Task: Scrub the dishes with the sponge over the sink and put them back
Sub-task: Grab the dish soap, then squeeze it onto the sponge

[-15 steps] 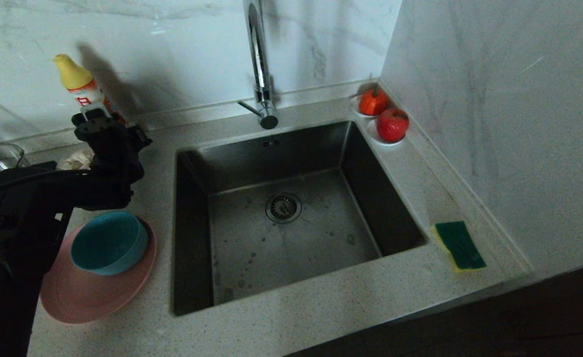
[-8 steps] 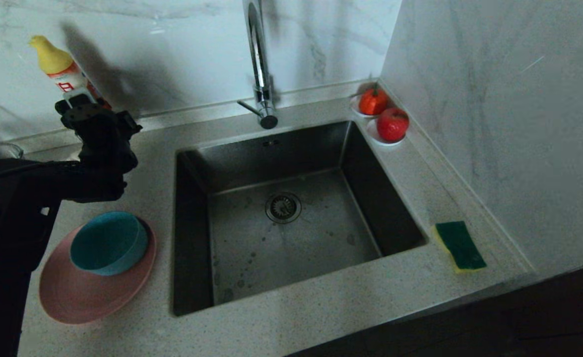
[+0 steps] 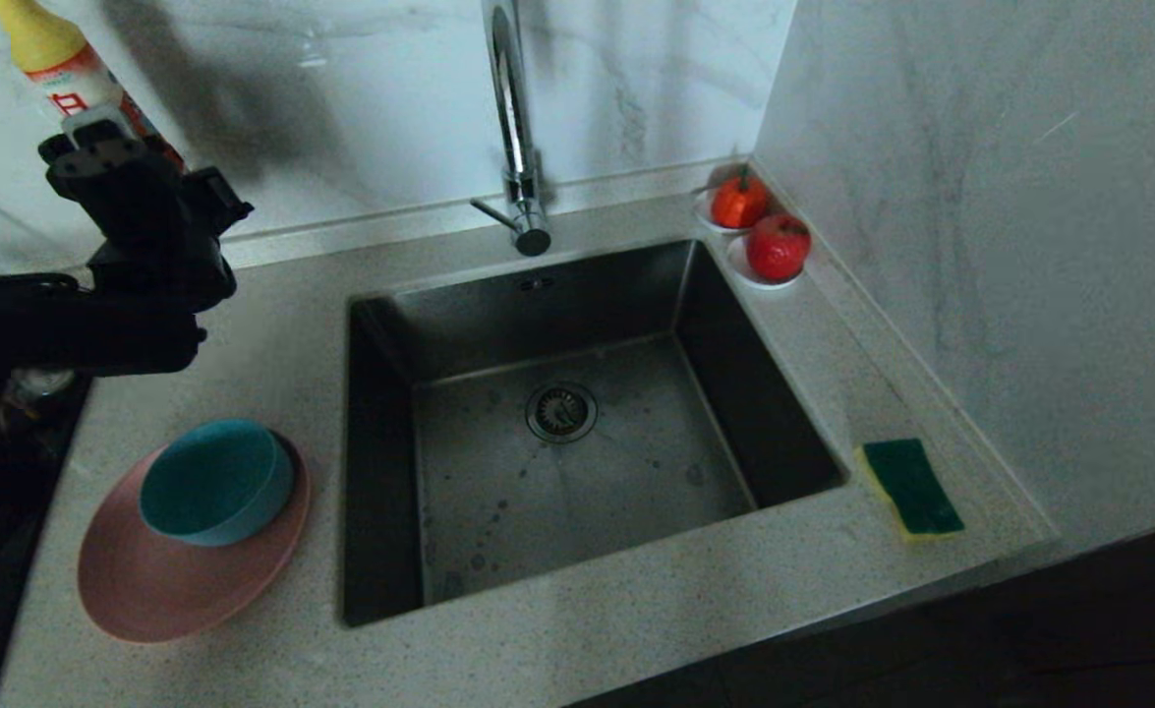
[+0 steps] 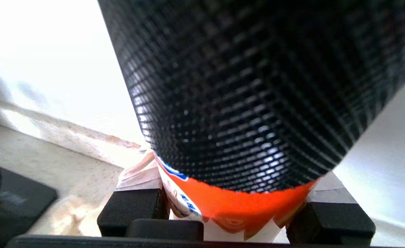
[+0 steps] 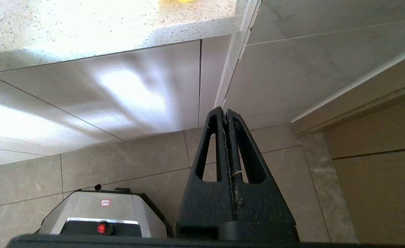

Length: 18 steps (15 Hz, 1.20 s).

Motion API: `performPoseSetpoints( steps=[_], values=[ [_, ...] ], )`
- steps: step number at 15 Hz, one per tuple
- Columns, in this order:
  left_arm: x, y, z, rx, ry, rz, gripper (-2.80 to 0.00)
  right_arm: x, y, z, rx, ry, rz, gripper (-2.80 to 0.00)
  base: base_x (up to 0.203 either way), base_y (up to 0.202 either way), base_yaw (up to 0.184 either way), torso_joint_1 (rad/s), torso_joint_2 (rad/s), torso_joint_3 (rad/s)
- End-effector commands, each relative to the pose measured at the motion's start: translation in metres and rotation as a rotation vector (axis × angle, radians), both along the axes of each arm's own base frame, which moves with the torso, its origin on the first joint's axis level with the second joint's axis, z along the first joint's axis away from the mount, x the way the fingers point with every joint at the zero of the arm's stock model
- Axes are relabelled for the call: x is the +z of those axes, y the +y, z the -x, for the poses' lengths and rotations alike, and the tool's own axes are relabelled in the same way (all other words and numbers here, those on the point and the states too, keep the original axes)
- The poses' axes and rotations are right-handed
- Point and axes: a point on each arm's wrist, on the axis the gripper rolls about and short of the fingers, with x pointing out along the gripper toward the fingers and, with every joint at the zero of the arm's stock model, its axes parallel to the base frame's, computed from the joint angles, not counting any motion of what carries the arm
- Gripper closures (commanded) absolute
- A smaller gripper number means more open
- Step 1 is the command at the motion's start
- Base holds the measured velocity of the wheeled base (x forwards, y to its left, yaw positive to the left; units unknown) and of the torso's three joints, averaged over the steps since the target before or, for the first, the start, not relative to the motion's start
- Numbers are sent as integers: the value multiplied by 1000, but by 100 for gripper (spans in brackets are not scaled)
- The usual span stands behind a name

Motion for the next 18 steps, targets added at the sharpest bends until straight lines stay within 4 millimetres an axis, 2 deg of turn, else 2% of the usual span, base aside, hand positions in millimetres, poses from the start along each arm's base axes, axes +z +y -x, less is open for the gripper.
performPoseSetpoints(
  steps=[1,4,7,13,15,18],
  values=[
    [50,-17,54,-43,-47,-17,0,0,0,0,0,2,0,0,0,0,0,0,0,0],
    [77,-33,106,-106,2,-38,0,0,0,0,0,2,0,0,0,0,0,0,0,0],
    [95,-52,161,-187,42,-85,0,0,0,0,0,2,0,0,0,0,0,0,0,0],
    [103,-97,265,-408,135,-269,0,0,0,0,0,3,0,0,0,0,0,0,0,0],
    [104,-106,289,-494,174,-351,0,0,0,0,0,4,0,0,0,0,0,0,0,0],
    [103,-115,315,-595,210,-444,0,0,0,0,0,2,0,0,0,0,0,0,0,0]
  ],
)
